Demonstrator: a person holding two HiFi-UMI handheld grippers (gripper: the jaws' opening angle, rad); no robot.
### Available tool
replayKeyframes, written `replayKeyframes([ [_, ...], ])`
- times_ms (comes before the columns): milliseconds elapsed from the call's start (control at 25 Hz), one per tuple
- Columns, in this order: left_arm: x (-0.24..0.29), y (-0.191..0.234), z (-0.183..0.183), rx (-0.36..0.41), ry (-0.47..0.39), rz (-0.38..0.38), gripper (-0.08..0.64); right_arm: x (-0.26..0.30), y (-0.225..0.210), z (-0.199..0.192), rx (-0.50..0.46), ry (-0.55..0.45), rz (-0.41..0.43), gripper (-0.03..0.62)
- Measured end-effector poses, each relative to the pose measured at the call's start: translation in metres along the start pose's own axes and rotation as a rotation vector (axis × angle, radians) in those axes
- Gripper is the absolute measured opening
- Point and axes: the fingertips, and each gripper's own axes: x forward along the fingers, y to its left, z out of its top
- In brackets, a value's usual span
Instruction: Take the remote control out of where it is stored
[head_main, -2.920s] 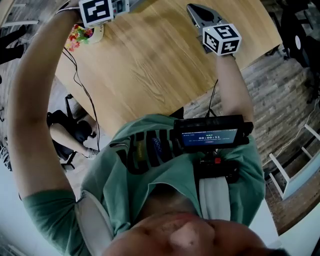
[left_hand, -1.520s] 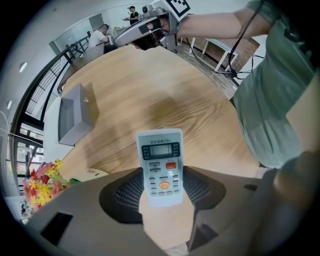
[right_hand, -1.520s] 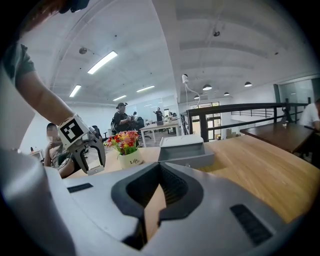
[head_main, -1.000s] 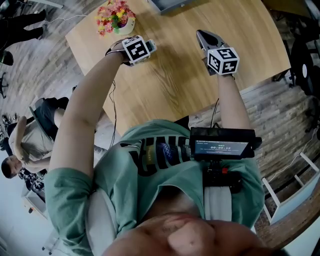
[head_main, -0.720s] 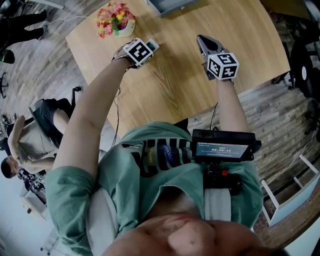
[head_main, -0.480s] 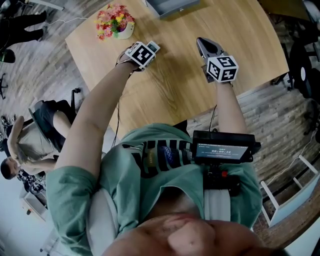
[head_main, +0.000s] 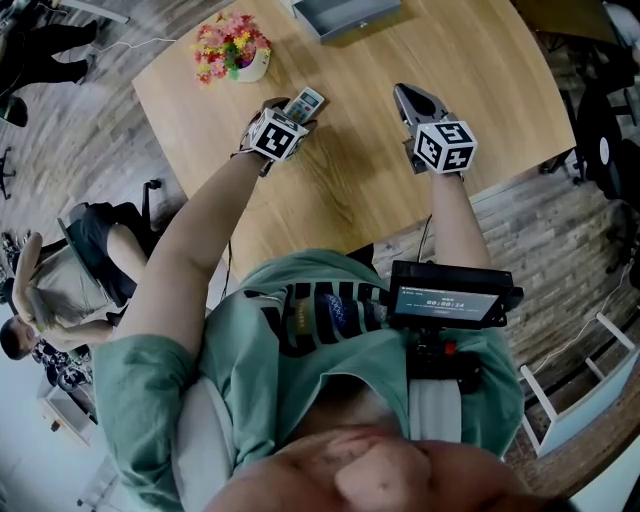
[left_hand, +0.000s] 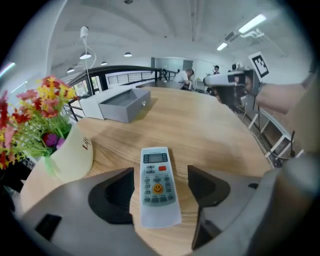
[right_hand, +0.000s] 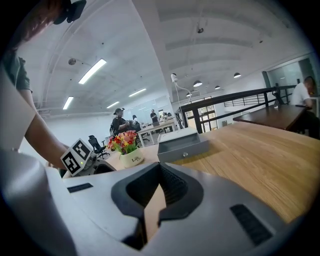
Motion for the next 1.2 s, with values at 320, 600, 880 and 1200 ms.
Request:
replayKeyframes([
  [320,-0.059,0.015,0.015,-0.141,-0.205,-0.043,0.319,-0.006,0.006,0.007,0.031,0.000,-0.005,0.005],
  [600,-0.133,0.034,0.009,-0.212,-0.366,-0.014,0.285,-0.006,0.040,0.025,-0.002,0.014,0.016,0.005],
  [880,-0.240,0.047,-0.022,-0.243,-0.552,0.067,0.005,-0.024,0.127,0.065,-0.069,-0.029,0.031,0.005],
  [1200,-0.350,0.047,-0.067,-0.157,-0.697,0.020,0.005,-0.065,0.226,0.100,-0.097,-0.102,-0.041,0.005],
])
